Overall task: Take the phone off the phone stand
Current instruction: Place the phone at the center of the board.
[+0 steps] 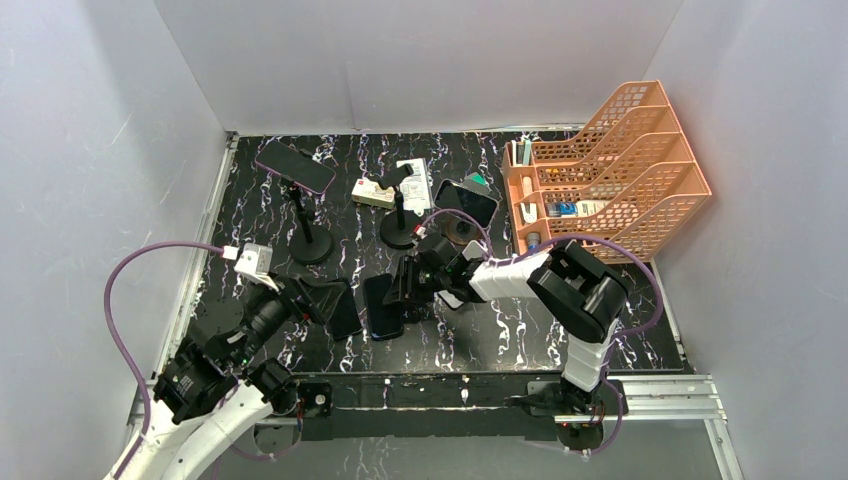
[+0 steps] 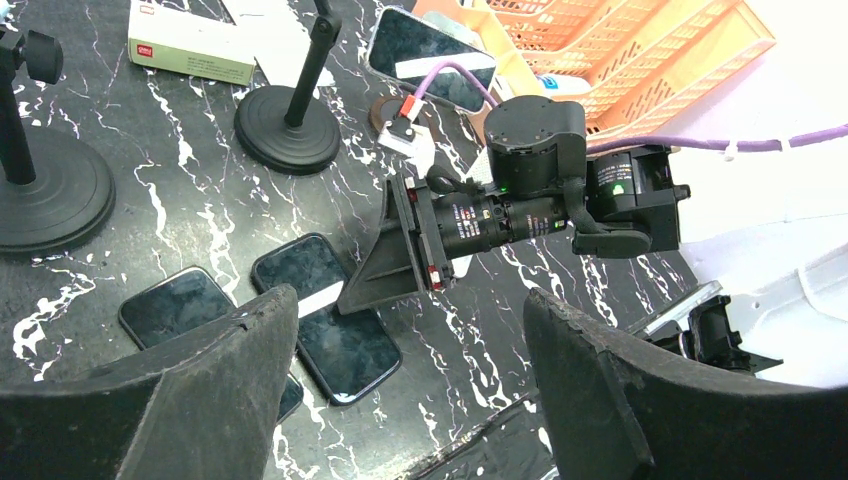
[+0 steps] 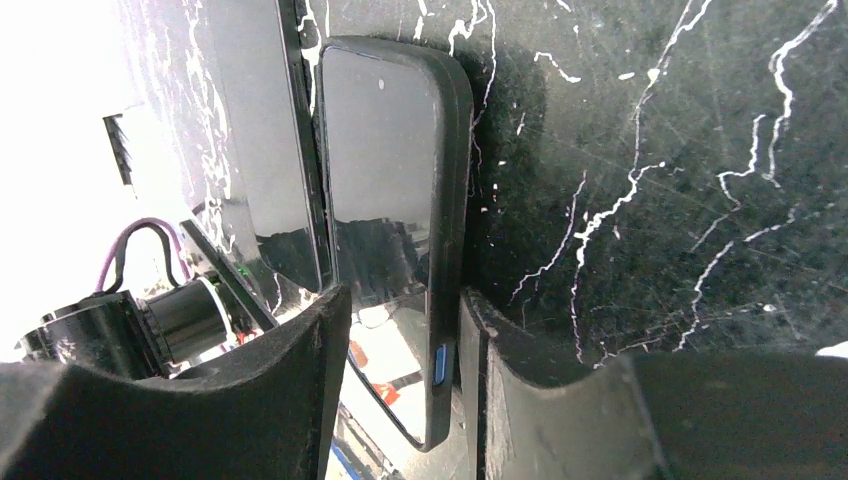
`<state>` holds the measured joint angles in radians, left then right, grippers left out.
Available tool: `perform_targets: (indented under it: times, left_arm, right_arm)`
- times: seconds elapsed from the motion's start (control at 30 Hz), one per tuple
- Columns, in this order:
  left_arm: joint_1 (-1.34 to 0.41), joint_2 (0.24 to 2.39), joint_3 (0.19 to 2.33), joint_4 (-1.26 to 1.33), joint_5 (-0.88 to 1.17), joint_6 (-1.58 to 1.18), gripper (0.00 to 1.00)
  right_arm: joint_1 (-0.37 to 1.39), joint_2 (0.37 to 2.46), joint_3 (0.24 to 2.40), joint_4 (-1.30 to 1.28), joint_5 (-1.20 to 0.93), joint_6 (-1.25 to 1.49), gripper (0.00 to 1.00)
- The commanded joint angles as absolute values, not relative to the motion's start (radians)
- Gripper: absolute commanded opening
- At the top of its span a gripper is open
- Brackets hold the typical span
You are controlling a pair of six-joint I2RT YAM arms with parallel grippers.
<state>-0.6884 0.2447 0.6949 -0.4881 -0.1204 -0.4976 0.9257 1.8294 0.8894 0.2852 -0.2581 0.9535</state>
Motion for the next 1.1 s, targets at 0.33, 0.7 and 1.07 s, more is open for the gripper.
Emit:
perform_targets:
  times: [0.33,0.7,1.07]
  left_arm:
    - [-0.686,0.24,0.685,-0.488,-0.12,-0.497,0.8]
    - [-0.685,0.241,0.686,-0.487,-0.122,-0.497,0.79]
    - [-0.685,0.242,0.684,-0.488,-0.117,-0.497,0.8]
  right_arm:
    - [0.951,1.84,0.907,0.279,-0.255,0.943,0.38]
    - [0.972,1.86,0.942,0.295,-0.274,0.958,0.38]
    - [0.974,1.71,0.953,0.199,-0.212,0.885,0.55]
